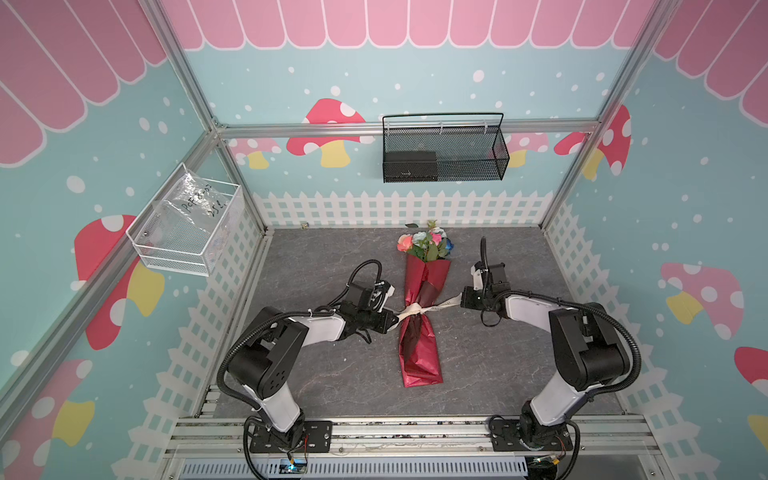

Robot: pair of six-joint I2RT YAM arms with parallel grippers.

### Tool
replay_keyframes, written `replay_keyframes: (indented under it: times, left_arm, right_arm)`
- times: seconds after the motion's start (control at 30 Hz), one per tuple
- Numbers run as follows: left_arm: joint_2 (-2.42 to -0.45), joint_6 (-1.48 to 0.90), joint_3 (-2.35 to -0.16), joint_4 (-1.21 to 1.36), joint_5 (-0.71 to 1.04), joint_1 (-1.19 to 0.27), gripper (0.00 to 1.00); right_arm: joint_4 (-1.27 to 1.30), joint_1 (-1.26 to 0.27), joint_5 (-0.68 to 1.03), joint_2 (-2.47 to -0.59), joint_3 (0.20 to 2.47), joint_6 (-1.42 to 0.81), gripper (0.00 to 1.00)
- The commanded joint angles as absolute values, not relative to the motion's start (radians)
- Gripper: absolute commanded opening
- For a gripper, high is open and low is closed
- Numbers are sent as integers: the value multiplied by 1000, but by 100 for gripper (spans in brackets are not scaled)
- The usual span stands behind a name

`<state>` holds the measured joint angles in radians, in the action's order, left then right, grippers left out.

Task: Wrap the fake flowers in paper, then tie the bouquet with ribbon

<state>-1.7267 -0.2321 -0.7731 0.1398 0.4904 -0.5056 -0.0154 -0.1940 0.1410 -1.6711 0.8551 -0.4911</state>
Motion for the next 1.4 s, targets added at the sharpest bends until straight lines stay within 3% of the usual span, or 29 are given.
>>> replay_keyframes:
  times: [0.0,0.23,0.37,0.5,0.6,0.83,0.93,1.03,1.1,1.23,1.27,1.37]
  left_arm:
    - [-1772,-249,-774,14,389,-493,0]
    - [-1800,-313,-799,151,445,-544,0]
    - [-1798,-363,-829,219,507,-564,19]
    - [-1781,-409,-834,247,550,-564,40]
    - [-1744,-442,-813,274,538,-561,47]
    - [-1579,-499,-740,260,444,-520,62]
    - [-1435,-517,-683,224,354,-492,72]
    - [-1252,-511,-638,115,203,-467,91]
    - [-1104,-488,-617,4,57,-460,97]
    - [-844,-433,-545,-136,-222,-442,99]
    - [-783,-418,-511,-139,-302,-439,99]
    - [-622,-399,-378,-73,-482,-428,99]
  right_arm:
    - [-55,-88,-141,-1621,826,-450,0]
    - [-13,-69,51,-1543,789,-407,0]
    - [43,-72,189,-1468,755,-403,7]
    - [56,-74,297,-1413,742,-400,29]
    - [58,-73,351,-1376,740,-392,39]
    - [-40,-73,250,-1336,821,-340,44]
    - [-90,-72,171,-1277,826,-344,45]
    - [-130,-72,54,-1188,797,-361,51]
    - [-139,-70,-41,-1110,757,-374,59]
    - [-110,-68,-207,-975,663,-390,81]
    - [-70,-69,-224,-946,627,-369,99]
    - [58,-68,-278,-859,511,-334,100]
